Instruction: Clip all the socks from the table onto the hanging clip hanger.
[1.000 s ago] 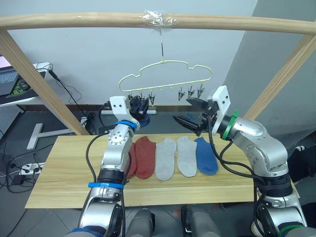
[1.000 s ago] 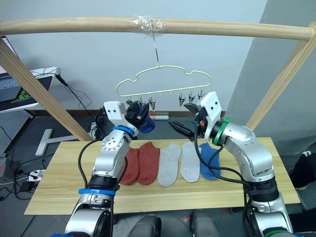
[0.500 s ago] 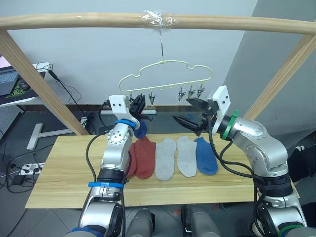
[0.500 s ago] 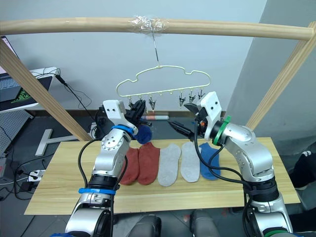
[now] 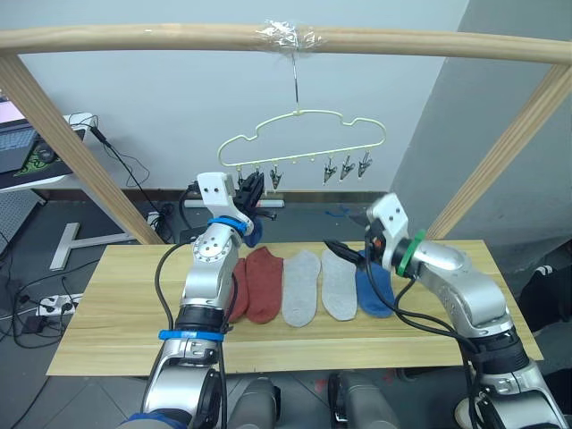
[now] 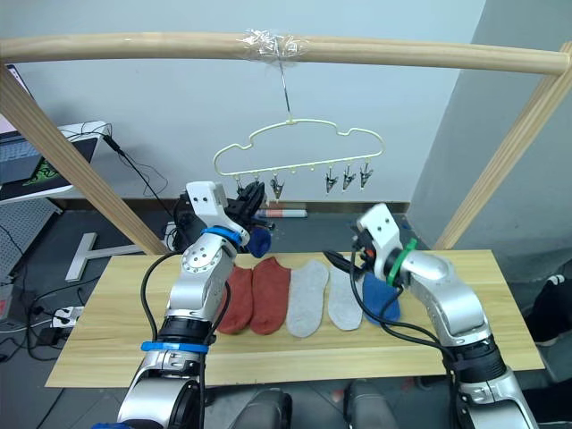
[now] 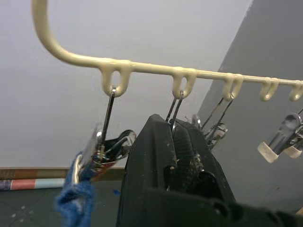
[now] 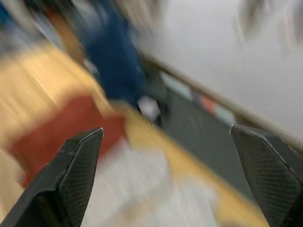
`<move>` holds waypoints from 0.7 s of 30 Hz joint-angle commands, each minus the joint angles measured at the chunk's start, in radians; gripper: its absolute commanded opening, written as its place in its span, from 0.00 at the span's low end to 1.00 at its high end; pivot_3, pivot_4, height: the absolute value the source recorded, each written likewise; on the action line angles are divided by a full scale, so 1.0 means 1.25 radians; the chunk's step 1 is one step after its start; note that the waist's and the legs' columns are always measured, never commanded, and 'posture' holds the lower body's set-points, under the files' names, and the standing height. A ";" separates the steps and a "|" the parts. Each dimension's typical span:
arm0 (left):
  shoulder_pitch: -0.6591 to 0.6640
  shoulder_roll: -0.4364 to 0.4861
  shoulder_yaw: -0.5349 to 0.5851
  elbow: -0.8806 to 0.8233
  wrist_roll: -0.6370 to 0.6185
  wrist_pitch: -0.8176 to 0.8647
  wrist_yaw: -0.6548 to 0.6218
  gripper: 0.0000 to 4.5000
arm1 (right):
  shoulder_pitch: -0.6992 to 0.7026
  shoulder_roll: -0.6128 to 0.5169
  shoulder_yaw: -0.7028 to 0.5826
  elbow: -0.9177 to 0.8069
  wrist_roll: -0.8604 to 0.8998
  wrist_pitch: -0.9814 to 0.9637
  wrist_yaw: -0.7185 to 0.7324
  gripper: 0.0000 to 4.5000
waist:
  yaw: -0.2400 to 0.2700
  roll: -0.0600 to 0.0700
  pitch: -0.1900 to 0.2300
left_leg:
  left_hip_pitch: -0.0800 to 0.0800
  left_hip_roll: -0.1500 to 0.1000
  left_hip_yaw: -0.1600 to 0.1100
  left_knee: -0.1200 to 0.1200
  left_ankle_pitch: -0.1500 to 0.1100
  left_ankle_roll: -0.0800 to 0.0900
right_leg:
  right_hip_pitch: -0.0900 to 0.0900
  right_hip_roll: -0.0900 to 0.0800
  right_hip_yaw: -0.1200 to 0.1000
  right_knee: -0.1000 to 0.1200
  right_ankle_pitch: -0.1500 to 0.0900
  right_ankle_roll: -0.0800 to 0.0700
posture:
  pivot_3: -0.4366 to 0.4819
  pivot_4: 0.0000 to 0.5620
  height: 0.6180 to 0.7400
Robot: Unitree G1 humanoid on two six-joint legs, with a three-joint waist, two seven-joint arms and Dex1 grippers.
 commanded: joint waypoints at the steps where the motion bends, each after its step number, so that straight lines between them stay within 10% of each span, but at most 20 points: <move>1: 0.005 0.001 0.002 -0.043 -0.013 0.006 -0.008 0.00 | 0.010 -0.025 0.019 0.124 -0.082 -0.097 -0.009 1.00 | 0.000 0.000 0.000 | 0.001 0.000 0.001 0.000 0.000 0.000 | 0.000 0.000 0.001 0.000 0.000 0.000 | 0.45 0.32 1.00; 21: 0.027 -0.001 -0.005 -0.082 -0.015 0.037 -0.011 0.00 | -0.145 0.074 0.009 0.646 -0.173 -0.319 -0.015 1.00 | -0.019 0.000 0.000 | 0.005 0.002 0.008 0.000 0.000 0.001 | 0.001 0.000 0.005 0.001 0.002 0.000 | 0.46 0.32 1.00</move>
